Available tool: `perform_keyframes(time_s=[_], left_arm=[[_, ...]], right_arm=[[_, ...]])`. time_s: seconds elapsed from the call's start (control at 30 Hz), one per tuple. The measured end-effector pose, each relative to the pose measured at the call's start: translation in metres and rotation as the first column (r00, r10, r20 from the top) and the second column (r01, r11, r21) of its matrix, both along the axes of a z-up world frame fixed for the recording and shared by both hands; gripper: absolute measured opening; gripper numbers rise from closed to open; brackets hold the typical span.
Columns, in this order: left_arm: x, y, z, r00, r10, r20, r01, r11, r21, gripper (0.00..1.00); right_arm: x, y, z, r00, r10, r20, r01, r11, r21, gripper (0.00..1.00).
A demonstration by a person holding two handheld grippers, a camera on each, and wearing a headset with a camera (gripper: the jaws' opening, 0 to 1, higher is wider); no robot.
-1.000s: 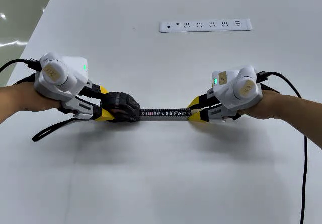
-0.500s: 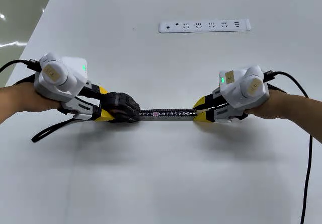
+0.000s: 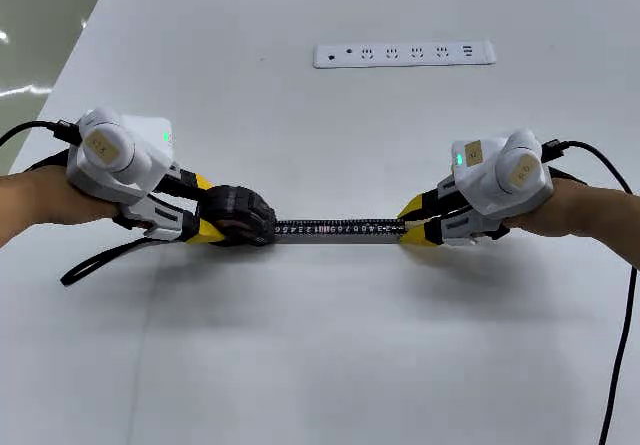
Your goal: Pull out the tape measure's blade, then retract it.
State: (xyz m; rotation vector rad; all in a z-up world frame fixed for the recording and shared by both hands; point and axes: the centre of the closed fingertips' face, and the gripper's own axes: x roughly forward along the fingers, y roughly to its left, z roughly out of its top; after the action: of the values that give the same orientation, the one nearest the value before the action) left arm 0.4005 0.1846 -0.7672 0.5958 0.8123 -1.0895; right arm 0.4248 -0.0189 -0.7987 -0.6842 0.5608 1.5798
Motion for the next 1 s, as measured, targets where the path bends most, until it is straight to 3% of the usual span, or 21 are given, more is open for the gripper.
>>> perform_keyframes(time_s=[1.0], left_arm=[[0.000, 0.000, -0.001, 1.000, 0.001, -0.003, -0.001, 1.000, -0.003, 0.25]], right_arm=[[0.005, -0.040, -0.001, 0.999, -0.026, -0.021, 0.025, 0.999, -0.046, 0.08]])
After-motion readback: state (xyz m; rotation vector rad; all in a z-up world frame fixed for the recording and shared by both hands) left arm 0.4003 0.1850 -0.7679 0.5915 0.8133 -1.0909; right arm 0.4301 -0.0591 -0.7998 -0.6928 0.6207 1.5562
